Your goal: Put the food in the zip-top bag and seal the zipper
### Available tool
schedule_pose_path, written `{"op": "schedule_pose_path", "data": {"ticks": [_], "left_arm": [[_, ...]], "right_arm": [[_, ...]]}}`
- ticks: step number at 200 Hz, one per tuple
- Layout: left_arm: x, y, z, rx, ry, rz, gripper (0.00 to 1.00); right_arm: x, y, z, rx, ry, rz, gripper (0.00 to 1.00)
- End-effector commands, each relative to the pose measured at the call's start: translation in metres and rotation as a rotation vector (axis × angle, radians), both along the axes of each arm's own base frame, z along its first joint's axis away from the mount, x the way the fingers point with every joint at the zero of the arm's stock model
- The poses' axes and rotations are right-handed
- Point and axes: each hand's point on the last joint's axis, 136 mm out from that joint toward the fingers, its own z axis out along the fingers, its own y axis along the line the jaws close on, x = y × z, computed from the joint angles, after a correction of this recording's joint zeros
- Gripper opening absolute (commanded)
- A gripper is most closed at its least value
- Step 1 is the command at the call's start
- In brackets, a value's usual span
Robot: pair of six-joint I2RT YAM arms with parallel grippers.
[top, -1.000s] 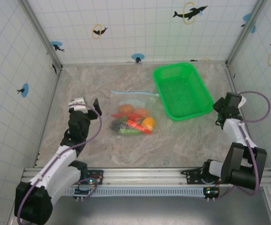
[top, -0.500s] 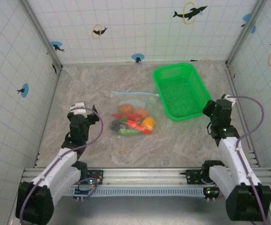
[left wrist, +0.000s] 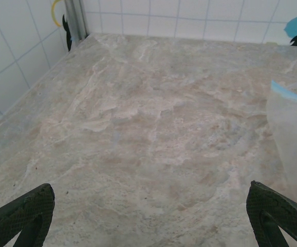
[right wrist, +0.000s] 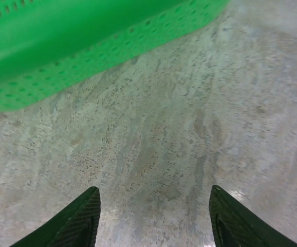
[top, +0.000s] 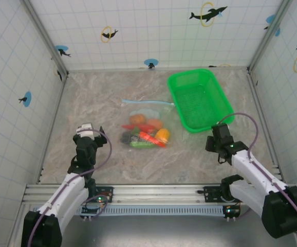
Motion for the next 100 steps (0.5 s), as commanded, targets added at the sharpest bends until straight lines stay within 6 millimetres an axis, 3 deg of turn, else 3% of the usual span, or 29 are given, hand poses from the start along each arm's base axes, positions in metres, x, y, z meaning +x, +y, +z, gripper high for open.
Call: {"op": "schedule_pose_path", "data": {"ticks": [1,18,41,65,82,100], "left_arm": [[-0.001,0.011,-0.008,0.018,-0.036,0.032,0.98],[-0.001,0.019,-0.012,-0.002,-0.061,0.072,0.98],[0.002,0.016,-0.019,-0.002,-0.066,0.04,0.98],[0.002,0.033,-0.029,-0.016,-0.06,0.104,0.98],[-0.004,0.038,-0.028,-0.068,-0.115,0.108,0.98],[-0.001,0.032,-0.023,-0.06,-0.143,0.041,0.98]], "right_arm": [[0.025,0.012,0.005,-0.022,-0.139,0.125,0.61],[0.042,0.01,0.011,-0.049,-0.281,0.142,0.62],[0.064,-0.002,0.028,-0.025,-0.493,0.092,0.68],[0.073,-0.028,0.021,-0.054,-0.529,0.027,0.7],[0.072,-0.024,0.021,-0.039,-0.596,0.088,0.71],[0.071,-0.025,0.035,0.045,-0.715,0.064,0.71]]}}
